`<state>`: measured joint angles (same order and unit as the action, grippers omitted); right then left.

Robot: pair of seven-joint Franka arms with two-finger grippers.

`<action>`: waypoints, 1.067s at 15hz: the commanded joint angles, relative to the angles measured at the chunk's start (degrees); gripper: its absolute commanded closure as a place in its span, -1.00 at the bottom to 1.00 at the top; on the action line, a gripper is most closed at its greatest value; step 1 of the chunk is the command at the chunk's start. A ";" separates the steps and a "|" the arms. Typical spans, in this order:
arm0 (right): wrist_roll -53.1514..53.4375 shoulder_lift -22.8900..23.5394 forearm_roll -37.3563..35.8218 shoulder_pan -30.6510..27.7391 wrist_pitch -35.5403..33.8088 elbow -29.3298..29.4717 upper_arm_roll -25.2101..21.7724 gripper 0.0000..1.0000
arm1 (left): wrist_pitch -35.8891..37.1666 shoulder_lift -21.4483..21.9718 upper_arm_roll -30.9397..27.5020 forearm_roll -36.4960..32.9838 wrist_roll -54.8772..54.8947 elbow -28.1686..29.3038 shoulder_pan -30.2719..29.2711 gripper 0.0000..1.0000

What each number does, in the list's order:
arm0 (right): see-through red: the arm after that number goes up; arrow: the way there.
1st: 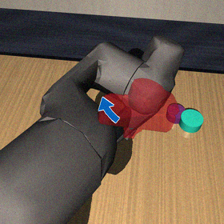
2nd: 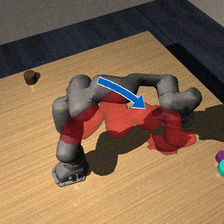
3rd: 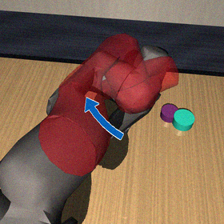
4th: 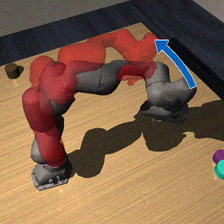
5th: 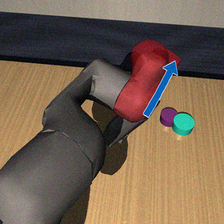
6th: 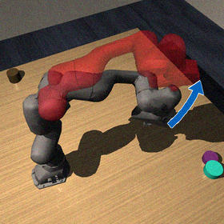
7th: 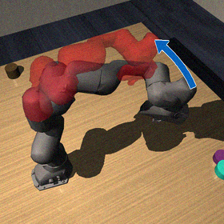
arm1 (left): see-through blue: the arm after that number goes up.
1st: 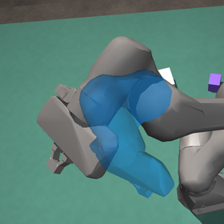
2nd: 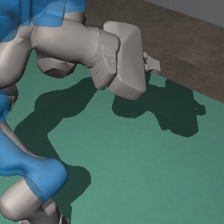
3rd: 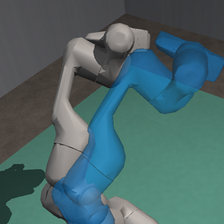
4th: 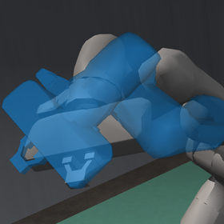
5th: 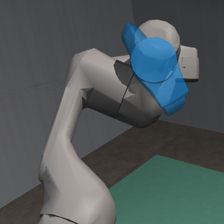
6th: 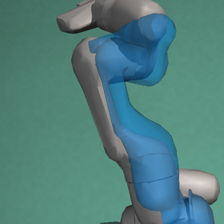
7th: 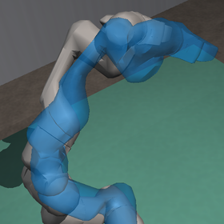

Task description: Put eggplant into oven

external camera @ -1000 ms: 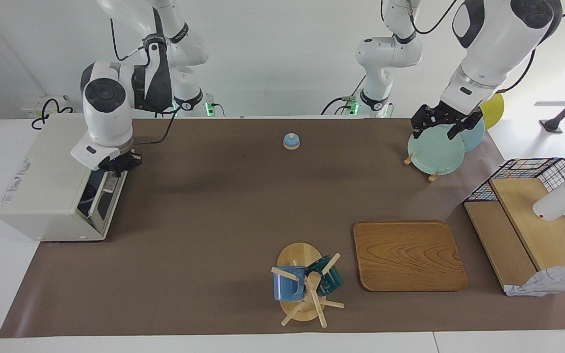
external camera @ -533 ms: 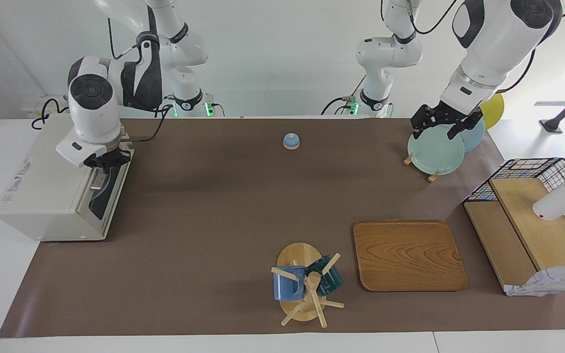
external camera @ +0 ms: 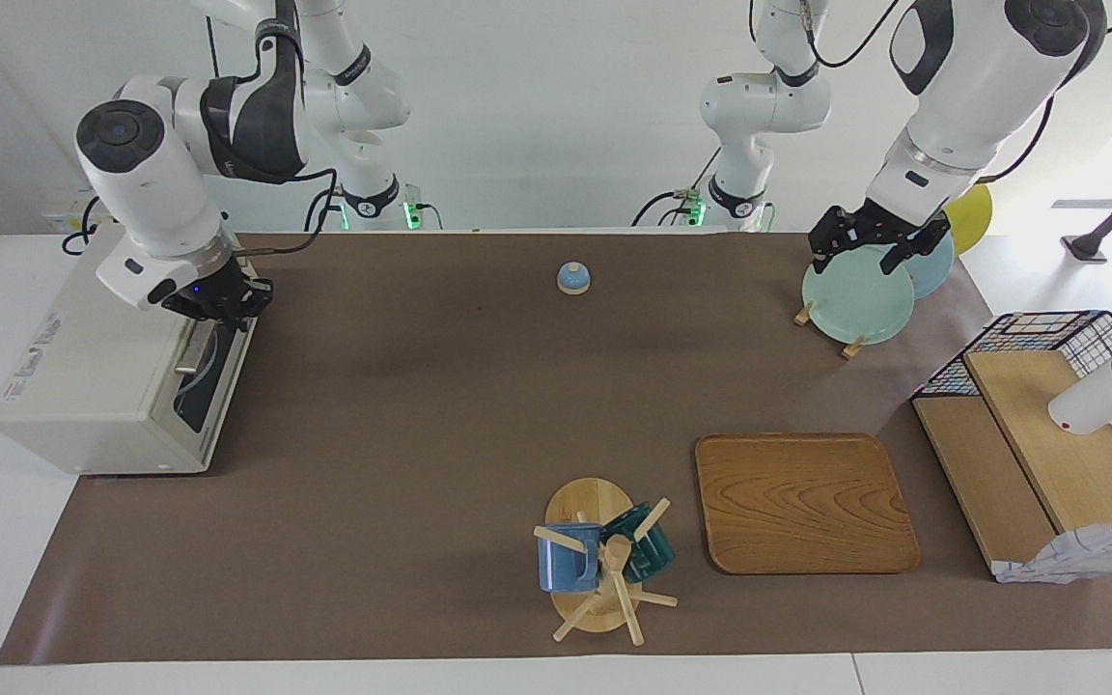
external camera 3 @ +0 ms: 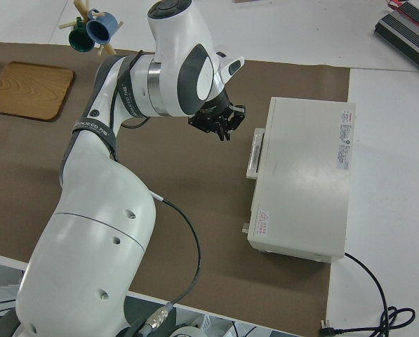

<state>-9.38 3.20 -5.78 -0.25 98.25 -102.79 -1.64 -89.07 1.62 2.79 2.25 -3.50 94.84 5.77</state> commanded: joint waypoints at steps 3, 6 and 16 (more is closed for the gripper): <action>-1.08 0.40 2.97 -0.98 -0.42 0.22 0.06 -1.00 | -0.14 0.76 -0.15 0.92 -0.28 0.26 -0.14 -1.00; -0.55 0.22 3.06 -1.16 -2.00 0.13 -0.03 -1.00 | -0.14 0.76 -0.15 0.92 -0.28 0.26 -0.14 -1.00; -0.38 -3.99 2.97 1.65 -0.16 -3.03 -3.02 -1.00 | -0.14 0.76 -0.15 0.92 -0.28 0.35 -0.14 -1.00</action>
<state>-9.38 1.36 -4.36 0.71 97.06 -103.59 -3.82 -89.07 1.62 2.79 2.24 -3.50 94.84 5.77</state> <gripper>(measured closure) 0.000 0.000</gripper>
